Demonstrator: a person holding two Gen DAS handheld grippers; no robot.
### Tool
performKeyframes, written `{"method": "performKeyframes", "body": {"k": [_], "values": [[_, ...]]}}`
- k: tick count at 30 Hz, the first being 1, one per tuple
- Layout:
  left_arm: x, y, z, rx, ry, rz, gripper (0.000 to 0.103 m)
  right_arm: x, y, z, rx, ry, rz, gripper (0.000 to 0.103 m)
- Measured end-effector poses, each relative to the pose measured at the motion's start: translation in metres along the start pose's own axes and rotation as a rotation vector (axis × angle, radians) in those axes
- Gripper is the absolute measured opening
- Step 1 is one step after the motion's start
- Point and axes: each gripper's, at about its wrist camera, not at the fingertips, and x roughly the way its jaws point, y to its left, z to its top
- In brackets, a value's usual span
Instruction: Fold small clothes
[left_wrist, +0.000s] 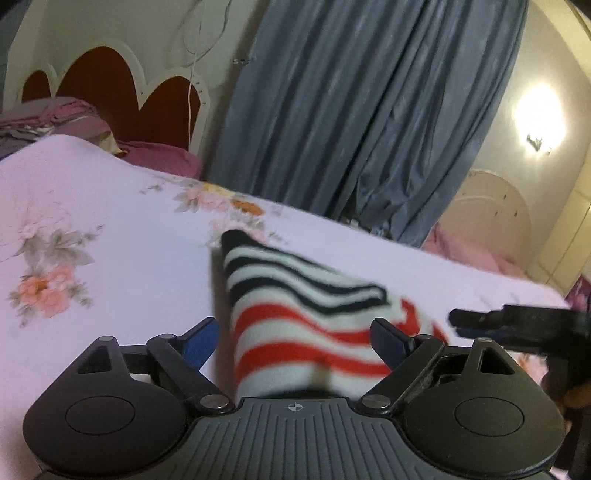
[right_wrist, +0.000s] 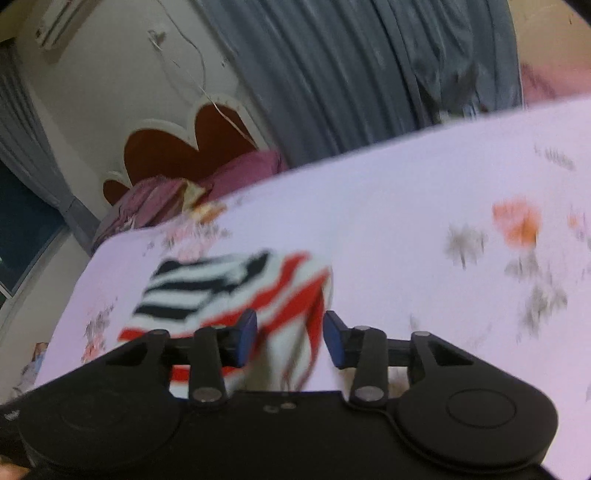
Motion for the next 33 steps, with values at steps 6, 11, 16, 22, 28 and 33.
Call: {"method": "performKeyframes", "body": {"k": [6, 11, 16, 22, 28, 33], "values": [[0.052, -0.007, -0.003, 0.003, 0.112, 0.057, 0.088, 0.044, 0.026, 0.001, -0.069, 0.046, -0.042, 0.025], [0.066, 0.010, -0.016, -0.072, 0.170, 0.088, 0.088, 0.064, 0.019, -0.011, -0.100, 0.073, -0.134, 0.014], [0.045, -0.002, -0.013, -0.015, 0.132, 0.101, 0.088, 0.051, 0.034, -0.012, -0.141, 0.050, -0.135, 0.019], [-0.005, -0.007, -0.028, 0.099, 0.132, 0.097, 0.088, -0.005, 0.051, -0.031, -0.186, 0.012, -0.051, 0.020], [-0.016, 0.006, -0.057, 0.032, 0.182, 0.099, 0.088, -0.030, 0.050, -0.075, -0.218, 0.062, -0.080, 0.019], [-0.025, 0.000, -0.062, 0.060, 0.193, 0.102, 0.088, -0.041, 0.051, -0.080, -0.173, 0.048, -0.093, 0.020]]}}
